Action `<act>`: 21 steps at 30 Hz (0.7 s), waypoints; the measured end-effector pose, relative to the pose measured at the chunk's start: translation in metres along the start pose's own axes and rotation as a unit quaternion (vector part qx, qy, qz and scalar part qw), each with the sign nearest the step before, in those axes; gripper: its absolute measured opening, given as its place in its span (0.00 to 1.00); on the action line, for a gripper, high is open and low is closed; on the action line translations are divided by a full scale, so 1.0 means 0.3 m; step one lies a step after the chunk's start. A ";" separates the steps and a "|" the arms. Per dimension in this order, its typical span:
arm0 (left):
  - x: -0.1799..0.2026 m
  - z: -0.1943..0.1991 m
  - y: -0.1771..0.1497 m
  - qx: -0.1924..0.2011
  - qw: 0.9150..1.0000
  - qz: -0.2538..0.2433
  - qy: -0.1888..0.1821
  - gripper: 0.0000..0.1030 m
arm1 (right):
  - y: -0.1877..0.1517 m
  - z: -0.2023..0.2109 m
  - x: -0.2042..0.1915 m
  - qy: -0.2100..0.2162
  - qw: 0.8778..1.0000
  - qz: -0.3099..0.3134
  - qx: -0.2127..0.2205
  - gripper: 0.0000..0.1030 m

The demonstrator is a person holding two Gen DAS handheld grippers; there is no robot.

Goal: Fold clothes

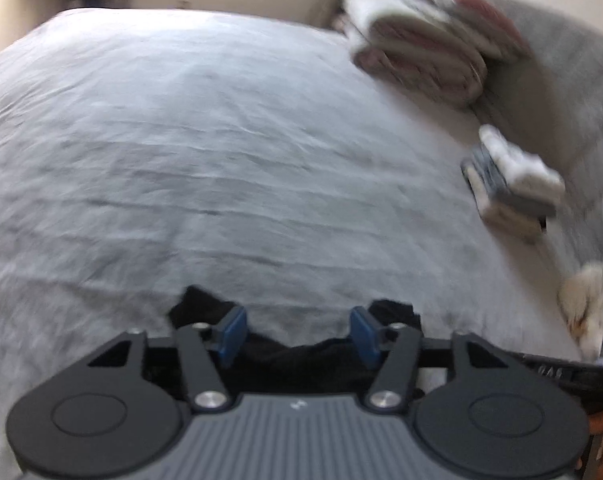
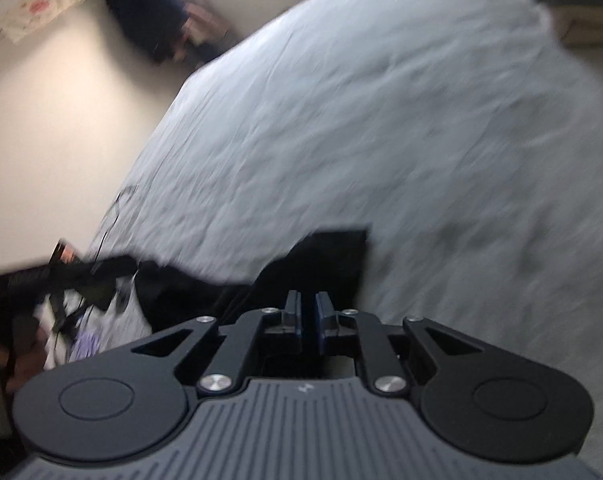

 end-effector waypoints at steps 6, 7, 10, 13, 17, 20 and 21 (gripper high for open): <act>0.191 -0.143 0.034 -0.064 0.993 -0.087 -0.047 0.61 | -0.071 -0.062 -0.055 0.017 0.999 0.010 -0.036 0.50; 0.220 -0.166 0.036 -0.071 0.991 -0.096 -0.052 0.61 | -0.077 -0.066 -0.066 0.021 0.999 0.016 -0.038 0.50; 0.289 -0.243 0.042 -0.098 0.987 -0.110 -0.068 0.60 | -0.079 -0.074 -0.088 0.028 0.998 0.031 -0.036 0.50; 0.321 -0.315 0.034 -0.134 0.982 -0.106 -0.084 0.38 | -0.084 -0.110 -0.090 0.037 0.997 0.033 -0.051 0.49; 0.297 -0.340 0.034 -0.137 0.984 -0.077 -0.080 0.03 | -0.107 -0.171 -0.104 0.020 0.994 0.063 -0.085 0.12; 0.220 -0.294 0.061 -0.103 0.992 -0.039 -0.067 0.02 | -0.103 -0.167 -0.113 0.008 0.993 0.077 -0.085 0.06; 0.186 -0.275 0.071 -0.092 0.994 -0.025 -0.060 0.02 | -0.098 -0.154 -0.117 0.006 0.994 0.081 -0.078 0.06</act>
Point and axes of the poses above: each gripper's, at about its wrist camera, not at the fingertips, and z roughly against the way its jaws point, x to its right, y to its top, the point moved 2 cm from there along -z, roughly the way its jaws point, and after that the axes turned 11 degrees about y, right-handed, at the moved point
